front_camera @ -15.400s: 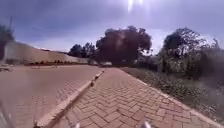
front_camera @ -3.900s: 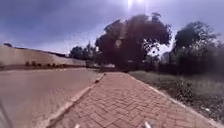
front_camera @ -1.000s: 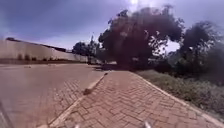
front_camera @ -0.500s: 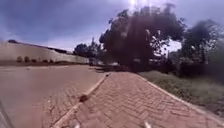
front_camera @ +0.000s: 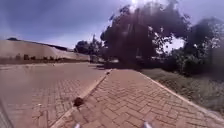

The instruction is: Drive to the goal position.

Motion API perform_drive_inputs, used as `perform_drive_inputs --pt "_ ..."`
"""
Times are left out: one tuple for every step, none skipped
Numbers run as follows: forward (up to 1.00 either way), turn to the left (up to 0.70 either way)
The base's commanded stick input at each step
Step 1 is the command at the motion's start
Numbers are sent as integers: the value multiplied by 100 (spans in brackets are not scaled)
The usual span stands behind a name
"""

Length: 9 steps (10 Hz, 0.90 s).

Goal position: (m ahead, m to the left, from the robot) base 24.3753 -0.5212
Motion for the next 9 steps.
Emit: perform_drive_inputs --pt "70 -35" --pt "70 -35" --pt "70 -35" --pt "70 -35" --pt "70 -35" --pt "70 -35" --pt "70 -35" --pt "70 0" --pt "70 0"
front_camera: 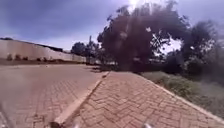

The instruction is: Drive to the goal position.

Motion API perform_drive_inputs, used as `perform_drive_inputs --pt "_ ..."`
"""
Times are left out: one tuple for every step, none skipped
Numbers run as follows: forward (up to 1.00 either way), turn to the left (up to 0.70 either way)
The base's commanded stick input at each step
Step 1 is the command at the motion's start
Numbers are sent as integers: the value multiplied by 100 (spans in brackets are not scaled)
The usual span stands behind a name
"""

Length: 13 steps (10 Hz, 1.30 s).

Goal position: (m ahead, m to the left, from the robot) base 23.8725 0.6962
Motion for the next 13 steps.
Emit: perform_drive_inputs --pt "70 0" --pt "70 0" --pt "70 0" --pt "70 0" --pt "70 0" --pt "70 -35" --pt "70 -35" --pt "70 -35" --pt "70 -35" --pt "70 -23" --pt "70 -7" --pt "70 0" --pt "70 0"
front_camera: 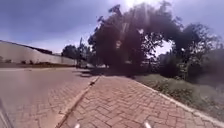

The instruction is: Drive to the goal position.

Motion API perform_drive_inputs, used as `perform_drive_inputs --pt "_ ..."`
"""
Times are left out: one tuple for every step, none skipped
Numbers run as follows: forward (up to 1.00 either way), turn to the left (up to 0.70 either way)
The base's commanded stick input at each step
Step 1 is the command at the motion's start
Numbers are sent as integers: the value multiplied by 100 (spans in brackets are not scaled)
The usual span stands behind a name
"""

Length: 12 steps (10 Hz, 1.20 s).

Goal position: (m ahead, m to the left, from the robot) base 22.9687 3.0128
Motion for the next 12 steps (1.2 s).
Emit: perform_drive_inputs --pt "70 0" --pt "70 0" --pt "70 0" --pt "70 0" --pt "70 0" --pt "70 0" --pt "70 0" --pt "70 0" --pt "70 0" --pt "70 0" --pt "70 0" --pt "70 0"
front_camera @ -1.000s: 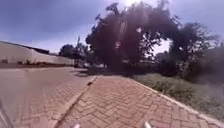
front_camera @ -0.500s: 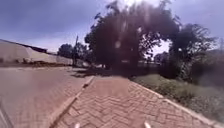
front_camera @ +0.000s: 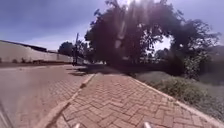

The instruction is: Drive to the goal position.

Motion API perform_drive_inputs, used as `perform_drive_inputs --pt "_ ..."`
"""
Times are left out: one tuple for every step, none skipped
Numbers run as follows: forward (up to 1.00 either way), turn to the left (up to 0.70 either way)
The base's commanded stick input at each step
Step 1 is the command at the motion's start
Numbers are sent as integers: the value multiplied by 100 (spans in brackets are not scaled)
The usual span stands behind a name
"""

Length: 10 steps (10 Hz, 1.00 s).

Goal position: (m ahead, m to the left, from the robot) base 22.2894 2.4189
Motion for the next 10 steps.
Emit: perform_drive_inputs --pt "70 0" --pt "70 0" --pt "70 0" --pt "70 0" --pt "70 0" --pt "70 0" --pt "70 0" --pt "70 0" --pt "70 0" --pt "70 0"
